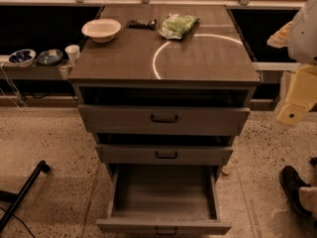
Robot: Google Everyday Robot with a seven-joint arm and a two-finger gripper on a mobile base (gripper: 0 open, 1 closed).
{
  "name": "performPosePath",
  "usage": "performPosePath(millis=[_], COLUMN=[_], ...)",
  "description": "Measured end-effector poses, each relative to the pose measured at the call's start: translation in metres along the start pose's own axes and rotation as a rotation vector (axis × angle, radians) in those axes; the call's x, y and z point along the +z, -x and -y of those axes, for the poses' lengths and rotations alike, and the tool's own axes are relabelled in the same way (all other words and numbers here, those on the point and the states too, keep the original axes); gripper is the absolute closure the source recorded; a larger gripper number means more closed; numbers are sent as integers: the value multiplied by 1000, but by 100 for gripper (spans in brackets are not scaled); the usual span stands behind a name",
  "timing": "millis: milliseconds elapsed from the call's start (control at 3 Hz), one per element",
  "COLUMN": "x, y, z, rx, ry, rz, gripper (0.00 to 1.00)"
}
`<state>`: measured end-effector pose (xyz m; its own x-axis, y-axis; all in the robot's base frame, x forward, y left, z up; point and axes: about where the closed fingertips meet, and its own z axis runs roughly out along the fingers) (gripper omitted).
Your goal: Place green jalapeno chip bag into bottom drawer
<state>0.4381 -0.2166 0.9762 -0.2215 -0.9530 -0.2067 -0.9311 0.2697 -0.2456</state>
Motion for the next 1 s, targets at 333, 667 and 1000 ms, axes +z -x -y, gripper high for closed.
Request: performPosePath(millis=[333, 667, 1000], x=[0, 0, 17], y=[0, 0, 13], z=[0, 3, 50], rx=[0, 13, 65], ry=[0, 4, -23], rz=[0, 16, 68], gripper=[0, 0, 0])
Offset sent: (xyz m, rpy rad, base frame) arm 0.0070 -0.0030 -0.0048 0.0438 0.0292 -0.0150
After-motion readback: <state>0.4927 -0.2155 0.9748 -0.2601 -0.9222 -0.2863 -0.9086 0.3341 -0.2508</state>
